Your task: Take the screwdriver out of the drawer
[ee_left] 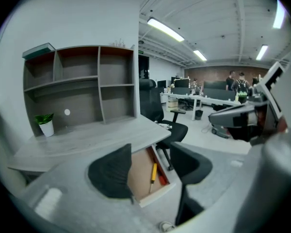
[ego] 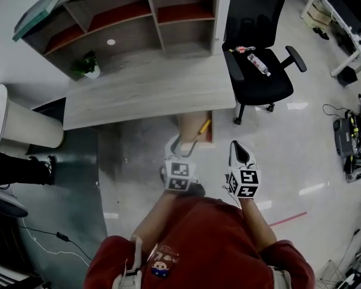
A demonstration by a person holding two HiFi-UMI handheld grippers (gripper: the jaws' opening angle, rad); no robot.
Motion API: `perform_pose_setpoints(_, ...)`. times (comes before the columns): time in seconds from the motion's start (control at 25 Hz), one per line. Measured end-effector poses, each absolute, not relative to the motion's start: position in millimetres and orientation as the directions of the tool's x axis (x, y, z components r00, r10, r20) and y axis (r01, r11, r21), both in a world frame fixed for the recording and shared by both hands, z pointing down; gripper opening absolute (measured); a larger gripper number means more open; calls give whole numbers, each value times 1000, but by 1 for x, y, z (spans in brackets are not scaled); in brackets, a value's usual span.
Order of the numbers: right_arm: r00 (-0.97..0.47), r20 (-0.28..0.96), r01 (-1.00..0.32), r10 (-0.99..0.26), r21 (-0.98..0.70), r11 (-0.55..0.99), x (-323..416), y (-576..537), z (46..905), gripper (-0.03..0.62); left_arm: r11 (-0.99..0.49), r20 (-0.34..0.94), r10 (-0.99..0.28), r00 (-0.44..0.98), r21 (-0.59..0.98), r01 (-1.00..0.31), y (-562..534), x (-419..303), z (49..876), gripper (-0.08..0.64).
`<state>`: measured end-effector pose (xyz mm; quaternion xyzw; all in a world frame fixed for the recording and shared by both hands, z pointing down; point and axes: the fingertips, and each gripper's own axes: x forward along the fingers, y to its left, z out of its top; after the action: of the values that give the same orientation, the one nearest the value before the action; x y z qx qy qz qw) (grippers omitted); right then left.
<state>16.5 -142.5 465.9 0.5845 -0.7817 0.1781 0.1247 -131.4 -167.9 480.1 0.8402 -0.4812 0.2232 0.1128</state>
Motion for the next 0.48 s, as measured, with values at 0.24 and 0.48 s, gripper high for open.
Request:
perform_pose_setpoints(0.24, -255, 425, -967, -868, -119, 226, -8, -175, 475, 2, -562, 502, -718, 482, -10, -827, -201, -145, 496, 247)
perform_pose_setpoints(0.48, -226, 443, -974, -868, -107, 199, -13, -187, 490, 2, -592, 523, -686, 506, 3, -806, -215, -148, 522, 247)
